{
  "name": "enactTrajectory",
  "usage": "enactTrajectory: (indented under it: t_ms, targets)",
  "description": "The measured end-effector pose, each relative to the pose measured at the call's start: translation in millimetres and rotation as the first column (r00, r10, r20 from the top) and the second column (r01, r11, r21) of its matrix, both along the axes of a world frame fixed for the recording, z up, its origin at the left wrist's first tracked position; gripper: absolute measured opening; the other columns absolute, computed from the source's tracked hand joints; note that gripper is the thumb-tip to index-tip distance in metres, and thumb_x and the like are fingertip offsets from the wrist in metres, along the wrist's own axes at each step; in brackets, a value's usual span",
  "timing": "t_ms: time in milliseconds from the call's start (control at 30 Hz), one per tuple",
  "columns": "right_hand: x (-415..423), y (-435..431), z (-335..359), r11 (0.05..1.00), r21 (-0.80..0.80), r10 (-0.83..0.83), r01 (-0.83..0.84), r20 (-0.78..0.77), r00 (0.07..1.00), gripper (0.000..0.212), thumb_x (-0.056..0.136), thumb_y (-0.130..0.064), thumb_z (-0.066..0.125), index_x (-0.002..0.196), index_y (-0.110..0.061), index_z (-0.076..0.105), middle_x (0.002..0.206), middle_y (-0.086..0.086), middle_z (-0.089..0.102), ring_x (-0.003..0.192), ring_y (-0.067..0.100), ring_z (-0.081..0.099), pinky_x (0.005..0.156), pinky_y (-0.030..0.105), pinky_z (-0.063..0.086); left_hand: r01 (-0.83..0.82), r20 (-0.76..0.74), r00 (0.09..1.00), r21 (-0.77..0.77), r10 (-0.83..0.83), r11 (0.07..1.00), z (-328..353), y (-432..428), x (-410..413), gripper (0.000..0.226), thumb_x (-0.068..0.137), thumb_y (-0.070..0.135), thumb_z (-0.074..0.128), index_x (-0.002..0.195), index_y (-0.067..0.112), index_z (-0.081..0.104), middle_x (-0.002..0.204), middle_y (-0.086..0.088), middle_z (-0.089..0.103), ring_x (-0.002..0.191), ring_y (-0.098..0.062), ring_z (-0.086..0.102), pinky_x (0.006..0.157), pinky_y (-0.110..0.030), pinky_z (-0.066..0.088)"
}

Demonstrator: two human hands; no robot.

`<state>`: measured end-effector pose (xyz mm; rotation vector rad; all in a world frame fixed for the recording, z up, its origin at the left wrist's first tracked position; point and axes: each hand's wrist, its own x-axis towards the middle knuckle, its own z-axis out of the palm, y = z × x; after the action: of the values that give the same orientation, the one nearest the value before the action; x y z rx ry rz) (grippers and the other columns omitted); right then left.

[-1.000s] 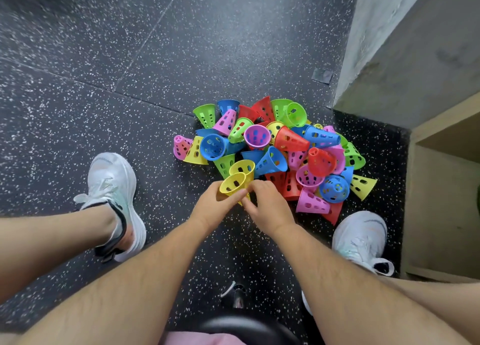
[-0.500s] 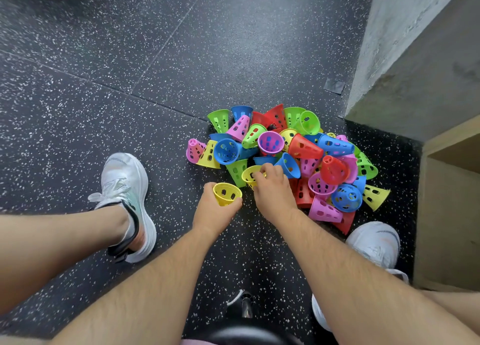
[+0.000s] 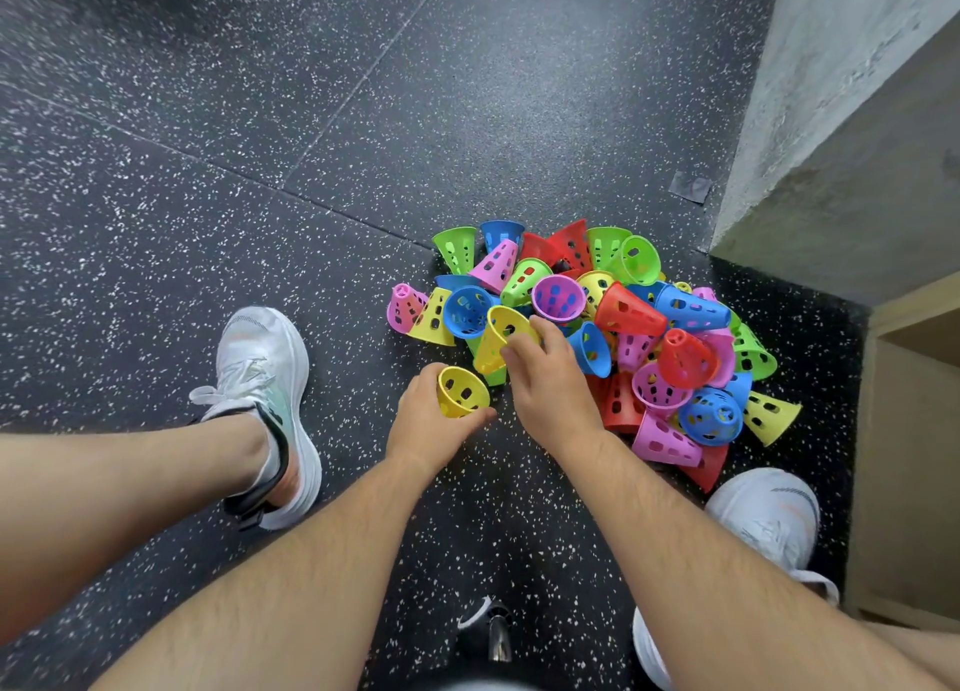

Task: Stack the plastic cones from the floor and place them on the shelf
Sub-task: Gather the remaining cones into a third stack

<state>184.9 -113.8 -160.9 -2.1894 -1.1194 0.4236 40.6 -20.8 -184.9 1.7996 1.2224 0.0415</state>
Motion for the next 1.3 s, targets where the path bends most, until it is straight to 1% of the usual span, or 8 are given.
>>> enactTrajectory:
  t_ms: [233,367,500,600,667,933,1233,1300]
  targets:
    - [-15.4,23.9,-10.6,0.995,0.022,0.102,-0.100,-0.116,0.988,0.027,0.100,-0.047,0.041,0.104,-0.026,0.057,0.126,0.003,0.053,0.118,0.026,0.052,0.099,0.045,0.046,-0.110,0.159,0.981,-0.004,0.109,0.994,8.3,10.5,12.1,0.057,0.062,0.056,0.078,0.113,0.042,0.057,0.109,0.009,0.068,0.098,-0.013,0.067,0.086,-0.045,0.057]
    - [-24.8,21.5,-3.6,0.984,-0.058,0.155,-0.167,-0.171,0.973,0.038,0.097,-0.060,0.040,0.105,-0.027,0.059,0.107,-0.009,0.058,0.109,0.016,0.053,0.091,0.036,0.045,-0.125,0.166,0.978,-0.015,0.126,0.992,10.0,15.4,17.3,0.059,0.060,0.053,0.071,0.116,0.039,0.059,0.115,0.007,0.067,0.100,-0.014,0.067,0.086,-0.042,0.057]
    - [-24.6,29.6,0.6,0.992,-0.041,0.106,-0.118,-0.223,0.969,0.040,0.101,-0.055,0.035,0.110,-0.023,0.057,0.105,-0.007,0.059,0.102,0.014,0.054,0.090,0.041,0.047,-0.139,0.148,0.978,-0.038,0.143,0.990,9.0,18.3,14.1,0.059,0.060,0.046,0.077,0.115,0.035,0.056,0.114,0.005,0.066,0.097,-0.014,0.066,0.085,-0.040,0.056]
    - [-12.4,41.4,-3.4,0.995,-0.069,0.064,-0.068,-0.056,0.996,0.024,0.101,-0.022,0.044,0.119,-0.016,0.058,0.122,0.002,0.054,0.111,0.023,0.047,0.096,0.046,0.044,-0.171,0.178,0.969,-0.023,0.172,0.985,8.8,16.8,11.9,0.056,0.069,0.042,0.087,0.114,0.036,0.054,0.114,0.008,0.064,0.100,-0.011,0.064,0.087,-0.034,0.052]
    - [-2.6,50.1,-2.8,0.981,-0.183,0.087,-0.068,0.097,0.991,0.040,0.092,-0.007,0.050,0.130,-0.017,0.056,0.142,0.005,0.044,0.124,0.029,0.039,0.100,0.047,0.043,-0.184,0.205,0.962,-0.014,0.183,0.983,6.9,16.6,11.6,0.055,0.071,0.042,0.090,0.112,0.038,0.053,0.114,0.010,0.064,0.102,-0.010,0.064,0.087,-0.032,0.052]
    - [12.1,77.1,-5.8,0.872,-0.489,0.237,-0.036,0.355,0.904,0.028,0.094,-0.019,0.057,0.120,-0.027,0.063,0.159,0.014,0.021,0.136,0.035,0.027,0.108,0.043,0.033,-0.146,0.166,0.976,0.031,0.138,0.989,6.5,21.0,5.5,0.062,0.071,0.045,0.091,0.117,0.038,0.049,0.118,0.011,0.061,0.107,-0.011,0.061,0.093,-0.034,0.051]
    - [28.4,57.8,2.6,0.999,-0.025,0.027,-0.024,0.105,0.994,0.017,0.094,-0.004,0.058,0.109,-0.012,0.060,0.136,0.019,0.051,0.120,0.039,0.050,0.091,0.047,0.051,-0.133,0.172,0.977,0.055,0.122,0.990,12.8,29.0,12.6,0.077,0.069,0.046,0.093,0.133,0.027,0.055,0.124,0.008,0.064,0.111,-0.013,0.063,0.100,-0.035,0.051]
    - [31.1,48.1,13.2,0.994,0.111,-0.023,0.020,0.023,0.999,0.014,0.096,-0.004,0.054,0.106,-0.011,0.062,0.120,0.012,0.057,0.107,0.030,0.054,0.085,0.039,0.048,-0.107,0.164,0.982,0.052,0.097,0.993,20.8,29.6,18.5,0.077,0.069,0.046,0.093,0.133,0.026,0.055,0.122,0.007,0.065,0.110,-0.014,0.063,0.097,-0.033,0.050]
